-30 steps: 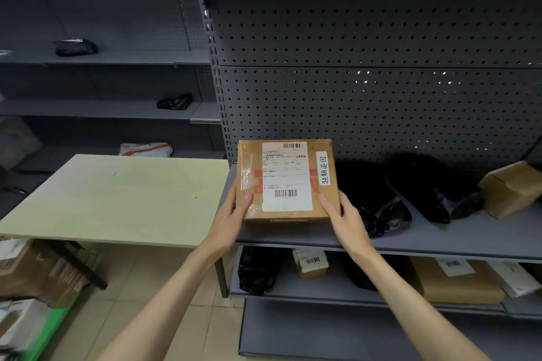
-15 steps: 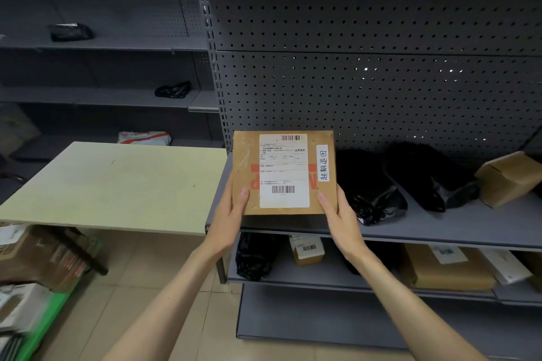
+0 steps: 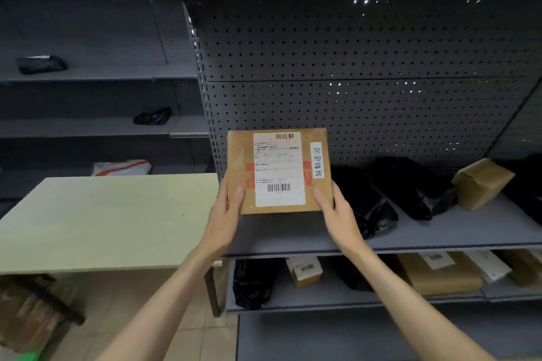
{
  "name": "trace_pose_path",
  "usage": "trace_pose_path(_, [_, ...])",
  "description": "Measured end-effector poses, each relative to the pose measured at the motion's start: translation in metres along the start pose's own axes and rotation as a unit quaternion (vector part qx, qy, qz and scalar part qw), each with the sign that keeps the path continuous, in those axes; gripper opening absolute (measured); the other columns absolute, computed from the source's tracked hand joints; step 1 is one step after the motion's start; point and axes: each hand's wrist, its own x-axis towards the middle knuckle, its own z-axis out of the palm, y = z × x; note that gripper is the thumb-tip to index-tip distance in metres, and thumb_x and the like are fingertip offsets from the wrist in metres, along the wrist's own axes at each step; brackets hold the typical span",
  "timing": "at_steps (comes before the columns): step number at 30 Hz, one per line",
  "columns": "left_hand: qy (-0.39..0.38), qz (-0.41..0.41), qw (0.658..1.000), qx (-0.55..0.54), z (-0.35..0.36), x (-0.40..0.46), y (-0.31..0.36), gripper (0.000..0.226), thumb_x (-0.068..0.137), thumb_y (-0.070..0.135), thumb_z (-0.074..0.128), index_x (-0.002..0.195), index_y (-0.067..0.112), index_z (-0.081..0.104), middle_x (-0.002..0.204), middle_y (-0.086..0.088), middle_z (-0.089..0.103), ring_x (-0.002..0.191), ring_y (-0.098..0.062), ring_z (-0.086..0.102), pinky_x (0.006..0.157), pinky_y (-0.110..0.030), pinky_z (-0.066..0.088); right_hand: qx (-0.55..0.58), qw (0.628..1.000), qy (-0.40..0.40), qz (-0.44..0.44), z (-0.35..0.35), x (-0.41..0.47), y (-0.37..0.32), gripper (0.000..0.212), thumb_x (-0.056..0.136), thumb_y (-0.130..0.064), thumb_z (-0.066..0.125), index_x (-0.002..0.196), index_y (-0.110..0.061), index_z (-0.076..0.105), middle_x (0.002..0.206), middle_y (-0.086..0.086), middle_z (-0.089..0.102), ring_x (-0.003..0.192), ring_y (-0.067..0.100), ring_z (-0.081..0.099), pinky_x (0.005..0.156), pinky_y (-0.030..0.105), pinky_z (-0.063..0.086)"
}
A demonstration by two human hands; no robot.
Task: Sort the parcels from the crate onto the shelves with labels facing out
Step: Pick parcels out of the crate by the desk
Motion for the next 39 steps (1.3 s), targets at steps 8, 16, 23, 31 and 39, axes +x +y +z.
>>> trace_pose_path(8, [-0.078, 0.062, 0.995, -0.005, 0.034, 0.042, 0.047, 0.058, 0.103, 0.048, 0.042, 0.156, 0.033, 0.025, 0.133, 0.036, 0.044, 0.108, 0.037, 0.038, 0.091, 0.004, 0.029, -0.027, 0.992, 0.117, -0.028, -0.042, -0.005, -0.039, 0.045, 0.099, -0.041, 0.053, 0.142, -0.034, 0.045, 0.127, -0.027, 0.059, 0.117, -0.014, 0.052, 0.087, -0.001, 0.04])
trace_pose_path(16, [-0.254, 0.108, 0.959, -0.068, 0.151, 0.044, 0.088, 0.064, 0.098, 0.055, 0.052, 0.155, 0.035, 0.03, 0.138, 0.029, 0.054, 0.128, 0.007, 0.051, 0.112, -0.029, 0.039, -0.057, 0.952, 0.299, -0.022, -0.147, -0.079, -0.057, 0.049, 0.093, -0.043, 0.062, 0.139, -0.029, 0.051, 0.13, -0.019, 0.062, 0.121, 0.001, 0.057, 0.102, 0.029, 0.045])
trace_pose_path(23, [-0.401, 0.145, 0.897, -0.115, 0.278, -0.005, 0.142, 0.069, 0.095, 0.06, 0.053, 0.155, 0.037, 0.028, 0.142, 0.025, 0.05, 0.132, 0.004, 0.047, 0.116, -0.034, 0.038, -0.082, 0.888, 0.452, -0.01, -0.236, -0.18, -0.073, 0.038, 0.094, -0.028, 0.064, 0.131, -0.021, 0.059, 0.119, -0.018, 0.068, 0.109, -0.004, 0.062, 0.087, 0.012, 0.046])
trace_pose_path(31, [-0.494, 0.195, 0.834, -0.151, 0.414, -0.069, 0.203, 0.062, 0.101, 0.044, 0.051, 0.157, 0.03, 0.026, 0.145, 0.015, 0.051, 0.127, 0.01, 0.049, 0.106, -0.019, 0.042, -0.116, 0.816, 0.565, -0.035, -0.34, -0.262, -0.092, 0.038, 0.094, -0.024, 0.065, 0.13, -0.015, 0.059, 0.121, -0.007, 0.068, 0.107, -0.002, 0.063, 0.088, 0.012, 0.048])
trace_pose_path(39, [-0.53, 0.208, 0.802, -0.184, 0.527, -0.109, 0.256, 0.074, 0.091, 0.063, 0.053, 0.155, 0.036, 0.028, 0.147, 0.015, 0.051, 0.135, -0.003, 0.048, 0.117, -0.044, 0.037, -0.134, 0.79, 0.594, -0.067, -0.437, -0.304, -0.105, 0.039, 0.098, -0.02, 0.059, 0.135, -0.011, 0.055, 0.126, -0.003, 0.066, 0.117, 0.008, 0.062, 0.097, 0.02, 0.049])
